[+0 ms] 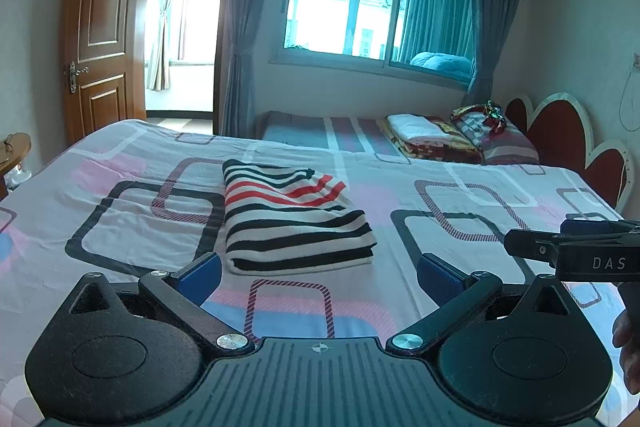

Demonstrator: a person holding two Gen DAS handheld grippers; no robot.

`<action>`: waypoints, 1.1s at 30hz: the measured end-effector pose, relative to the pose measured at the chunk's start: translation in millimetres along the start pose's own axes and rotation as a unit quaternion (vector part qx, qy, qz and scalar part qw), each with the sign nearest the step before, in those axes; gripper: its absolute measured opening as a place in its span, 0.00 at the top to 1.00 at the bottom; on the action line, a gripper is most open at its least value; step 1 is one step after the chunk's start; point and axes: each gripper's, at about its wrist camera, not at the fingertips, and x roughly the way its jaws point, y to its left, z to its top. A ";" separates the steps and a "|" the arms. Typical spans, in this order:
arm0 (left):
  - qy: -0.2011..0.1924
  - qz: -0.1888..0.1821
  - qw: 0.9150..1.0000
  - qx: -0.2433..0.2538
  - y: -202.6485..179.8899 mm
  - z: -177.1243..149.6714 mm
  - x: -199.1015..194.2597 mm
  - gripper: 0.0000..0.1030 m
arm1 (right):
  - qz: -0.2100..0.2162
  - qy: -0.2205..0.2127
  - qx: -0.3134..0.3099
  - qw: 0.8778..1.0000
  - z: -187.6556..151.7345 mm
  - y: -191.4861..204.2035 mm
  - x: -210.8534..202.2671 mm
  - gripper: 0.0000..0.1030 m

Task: Fold small clothes

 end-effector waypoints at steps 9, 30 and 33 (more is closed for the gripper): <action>0.000 -0.001 1.000 0.002 -2.9 0.0 2.0 0.00 | 0.001 -0.001 -0.001 1.000 0.2 -0.3 0.6 0.01; -0.002 -0.004 1.000 0.007 -2.2 0.4 5.5 0.00 | -0.001 0.003 0.002 1.000 -1.2 -1.0 3.4 0.01; -0.003 -0.002 1.000 0.007 -1.1 0.6 5.5 0.00 | -0.001 0.003 0.002 1.000 -1.5 0.0 3.6 0.01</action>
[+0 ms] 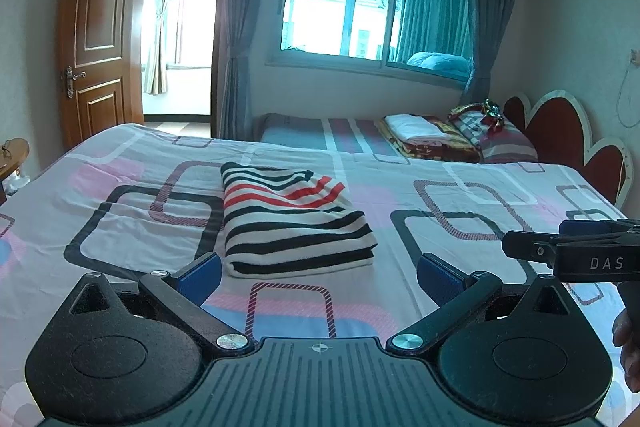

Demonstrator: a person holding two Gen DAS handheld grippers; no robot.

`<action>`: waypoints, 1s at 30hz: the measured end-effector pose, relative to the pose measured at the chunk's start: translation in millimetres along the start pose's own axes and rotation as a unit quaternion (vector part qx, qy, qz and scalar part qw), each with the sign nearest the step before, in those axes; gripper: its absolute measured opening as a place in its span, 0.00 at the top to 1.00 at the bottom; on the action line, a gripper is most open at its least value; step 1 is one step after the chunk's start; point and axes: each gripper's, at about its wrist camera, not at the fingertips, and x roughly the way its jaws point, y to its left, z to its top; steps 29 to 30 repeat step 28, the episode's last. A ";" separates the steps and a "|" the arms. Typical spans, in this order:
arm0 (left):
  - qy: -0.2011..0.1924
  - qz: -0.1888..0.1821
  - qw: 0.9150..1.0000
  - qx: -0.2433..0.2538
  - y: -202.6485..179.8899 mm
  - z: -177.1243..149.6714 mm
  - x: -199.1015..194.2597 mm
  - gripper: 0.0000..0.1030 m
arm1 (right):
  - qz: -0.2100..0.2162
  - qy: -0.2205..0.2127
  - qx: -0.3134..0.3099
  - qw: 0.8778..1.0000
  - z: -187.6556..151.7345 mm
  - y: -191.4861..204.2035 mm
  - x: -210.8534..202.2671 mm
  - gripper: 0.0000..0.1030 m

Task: Fold small clothes

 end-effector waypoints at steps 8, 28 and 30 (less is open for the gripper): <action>-0.004 0.004 1.000 -0.001 3.3 -0.6 -1.6 0.00 | 0.000 0.000 0.000 1.000 -0.3 -0.1 0.2 0.01; -0.017 0.003 1.000 -0.001 5.5 0.7 -7.6 0.00 | 0.007 -0.001 -0.008 1.000 1.5 9.3 3.3 0.01; -0.017 0.003 1.000 -0.001 5.5 0.7 -7.6 0.00 | 0.007 -0.001 -0.008 1.000 1.5 9.3 3.3 0.01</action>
